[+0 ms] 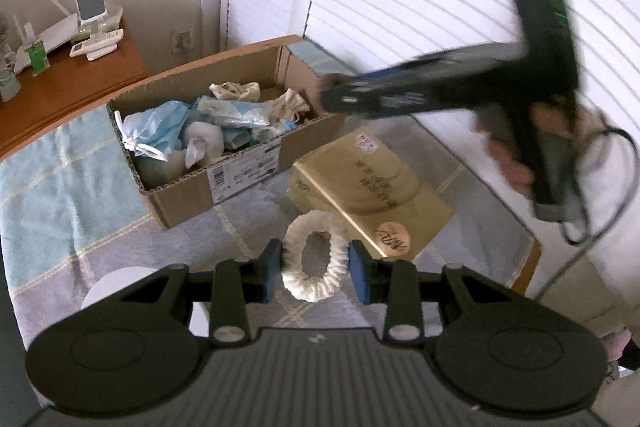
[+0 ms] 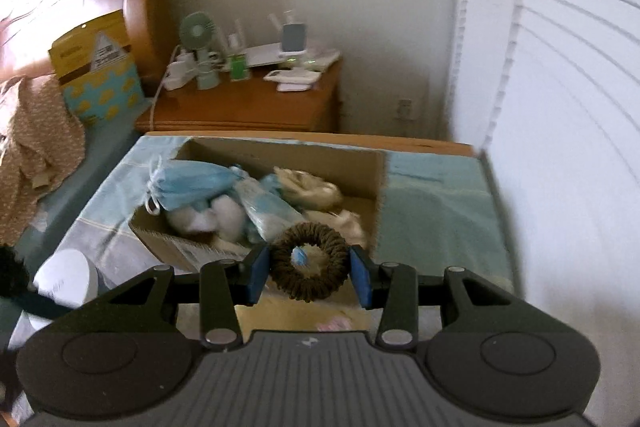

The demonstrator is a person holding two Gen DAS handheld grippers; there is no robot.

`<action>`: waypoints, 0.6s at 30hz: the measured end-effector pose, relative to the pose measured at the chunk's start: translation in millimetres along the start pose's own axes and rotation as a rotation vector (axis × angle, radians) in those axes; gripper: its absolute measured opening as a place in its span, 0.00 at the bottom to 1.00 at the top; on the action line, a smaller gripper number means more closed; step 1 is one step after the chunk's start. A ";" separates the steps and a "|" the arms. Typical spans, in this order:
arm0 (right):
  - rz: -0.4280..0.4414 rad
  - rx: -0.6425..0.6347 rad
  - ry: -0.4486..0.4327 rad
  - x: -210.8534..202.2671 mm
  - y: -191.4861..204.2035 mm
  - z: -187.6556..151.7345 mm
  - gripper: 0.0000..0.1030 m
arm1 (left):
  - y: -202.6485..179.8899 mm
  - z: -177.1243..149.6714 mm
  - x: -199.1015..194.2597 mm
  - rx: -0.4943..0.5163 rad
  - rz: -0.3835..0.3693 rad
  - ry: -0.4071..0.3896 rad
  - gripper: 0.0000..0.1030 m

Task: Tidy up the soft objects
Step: 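Drop the brown ring into the box with the right tool while the left tool drops the cream ring there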

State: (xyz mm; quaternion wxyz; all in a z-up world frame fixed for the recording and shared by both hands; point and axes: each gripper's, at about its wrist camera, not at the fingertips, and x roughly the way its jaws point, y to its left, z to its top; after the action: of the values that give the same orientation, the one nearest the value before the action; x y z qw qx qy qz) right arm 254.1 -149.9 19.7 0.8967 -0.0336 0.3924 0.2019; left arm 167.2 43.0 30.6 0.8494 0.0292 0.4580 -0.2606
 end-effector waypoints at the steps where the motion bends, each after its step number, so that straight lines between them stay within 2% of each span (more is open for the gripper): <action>1: 0.000 -0.009 0.002 7.0 3.3 5.2 0.47 | -1.5 -1.1 -1.1 0.004 0.001 -0.006 0.34; 7: -0.031 -0.038 -0.005 40.5 7.6 34.1 0.47 | -8.7 -8.9 -2.0 0.002 -0.013 -0.045 0.34; 9: -0.050 -0.048 -0.022 50.4 7.4 41.1 0.51 | -9.4 -10.9 0.9 -0.001 -0.009 -0.049 0.34; 10: -0.065 -0.049 -0.037 54.5 7.4 43.0 0.55 | -9.6 -11.2 2.4 -0.003 -0.005 -0.050 0.34; 12: -0.086 -0.035 -0.031 63.7 4.5 46.8 0.81 | -9.3 -11.4 5.3 -0.019 -0.001 -0.053 0.34; 15: -0.099 -0.030 -0.047 60.4 0.2 42.0 0.93 | -10.5 -10.9 6.2 -0.034 0.020 -0.084 0.34; 18: -0.103 -0.033 -0.059 45.9 -3.4 31.2 1.00 | -10.8 -7.7 7.7 -0.051 0.046 -0.128 0.34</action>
State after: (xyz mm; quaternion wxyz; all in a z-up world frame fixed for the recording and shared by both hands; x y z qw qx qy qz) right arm 305.0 -130.9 8.0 0.9165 -0.0623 0.3601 0.1628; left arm 159.7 32.6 22.1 0.8832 0.0013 0.4083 -0.2307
